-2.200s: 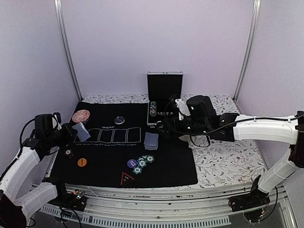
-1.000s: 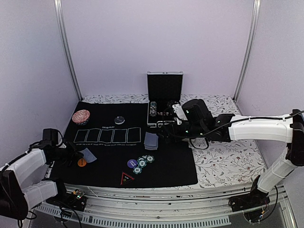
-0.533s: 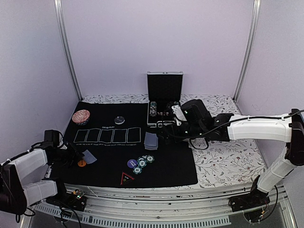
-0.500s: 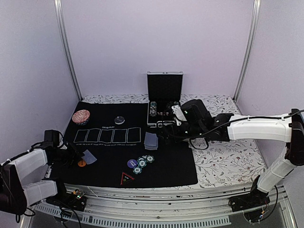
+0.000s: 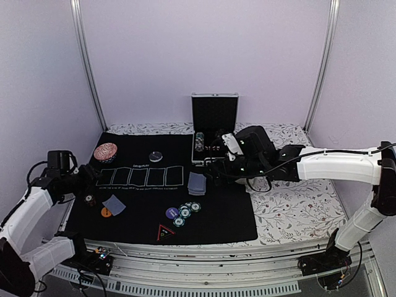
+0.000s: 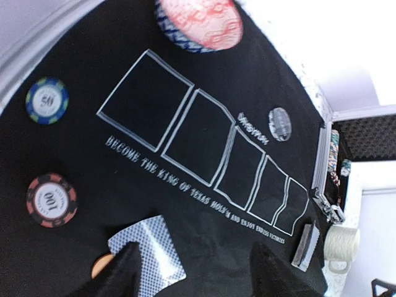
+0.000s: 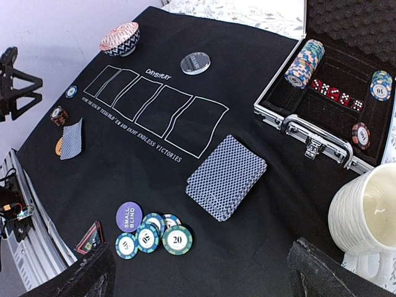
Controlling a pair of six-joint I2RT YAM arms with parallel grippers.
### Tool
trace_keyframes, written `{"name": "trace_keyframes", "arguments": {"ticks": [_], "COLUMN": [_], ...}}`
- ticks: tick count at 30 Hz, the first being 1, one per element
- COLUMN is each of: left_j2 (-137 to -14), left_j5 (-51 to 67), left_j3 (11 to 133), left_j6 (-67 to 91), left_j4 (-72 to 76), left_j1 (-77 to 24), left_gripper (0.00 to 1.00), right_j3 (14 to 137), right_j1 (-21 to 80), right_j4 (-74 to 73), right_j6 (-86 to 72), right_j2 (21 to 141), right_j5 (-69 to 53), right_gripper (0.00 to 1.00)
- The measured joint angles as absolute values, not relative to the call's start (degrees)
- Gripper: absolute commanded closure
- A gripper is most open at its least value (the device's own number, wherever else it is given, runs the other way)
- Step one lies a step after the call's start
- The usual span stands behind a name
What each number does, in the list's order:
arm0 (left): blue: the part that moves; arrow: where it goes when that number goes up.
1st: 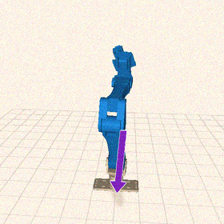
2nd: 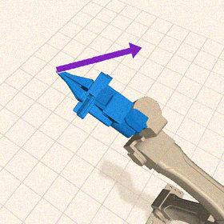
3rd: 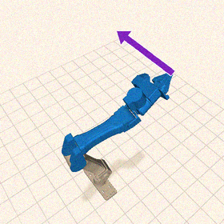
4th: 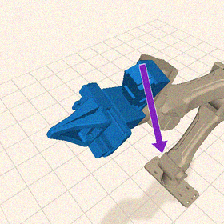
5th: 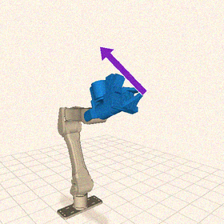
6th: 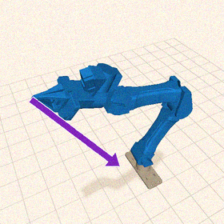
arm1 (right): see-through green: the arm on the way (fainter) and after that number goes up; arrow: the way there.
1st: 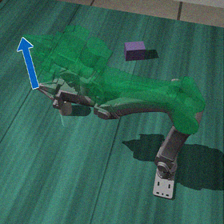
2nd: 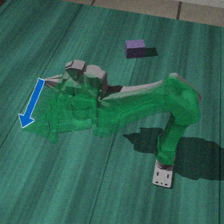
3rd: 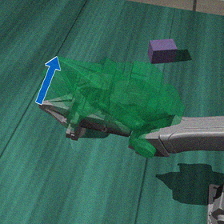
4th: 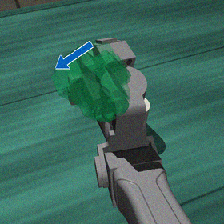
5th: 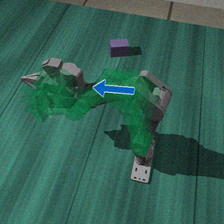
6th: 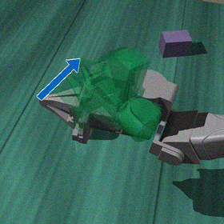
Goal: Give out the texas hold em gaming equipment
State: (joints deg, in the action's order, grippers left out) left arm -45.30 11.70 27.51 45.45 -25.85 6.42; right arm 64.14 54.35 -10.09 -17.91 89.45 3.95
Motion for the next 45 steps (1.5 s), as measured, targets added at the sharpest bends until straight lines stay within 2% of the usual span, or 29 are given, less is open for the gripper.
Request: {"name": "trace_keyframes", "arguments": {"ticks": [1, 2, 8, 15, 21, 27, 34, 45], "left_j2": [-45.54, -46.17, -57.56, -82.13, -99.72, -109.38, -115.37, -117.27], "left_j5": [10.7, 8.47, -2.87, -9.58, -9.63, -7.57, -6.98, -7.2], "left_j3": [29.1, 31.35, 45.08, 57.3, 68.2, 75.48, 77.97, 79.99], "left_j6": [44.77, 44.16, 39.66, 34.87, 32.49, 31.64, 31.55, 31.66], "left_j4": [-25.82, -25.76, -24.14, -22.37, -21.85, -20.71, -20.43, -20.34], "left_j1": [4.71, 1.39, -23.57, -40.12, -44.12, -45.43, -47.03, -49.08], "left_gripper": [0.12, 0.03, 0.02, 0.02, 0.02, 0.02, 0.02, 0.02], "right_j3": [64.27, 64.34, 64.05, 61.1, 58.67, 57.78, 57.54, 57.3], "right_j1": [54.26, 54.04, 51.99, 50.57, 50.43, 50.43, 50.43, 50.43], "right_j4": [-10.07, -10.07, -10.28, -10.31, -11.38, -13.04, -13.67, -13.96], "right_j6": [-17.54, -17.19, -17.19, -19.03, -20.58, -21.85, -22.72, -23.16], "right_j2": [89.45, 89.43, 87.64, 81.71, 79.81, 79.26, 79.13, 79.13], "right_j5": [3.97, 3.97, 4.64, 6.57, 7.07, 7.6, 8.01, 8.03], "right_gripper": [0.01, 0.01, 0.01, 0.01, 0.01, 0.01, 0.01, 0.01]}}
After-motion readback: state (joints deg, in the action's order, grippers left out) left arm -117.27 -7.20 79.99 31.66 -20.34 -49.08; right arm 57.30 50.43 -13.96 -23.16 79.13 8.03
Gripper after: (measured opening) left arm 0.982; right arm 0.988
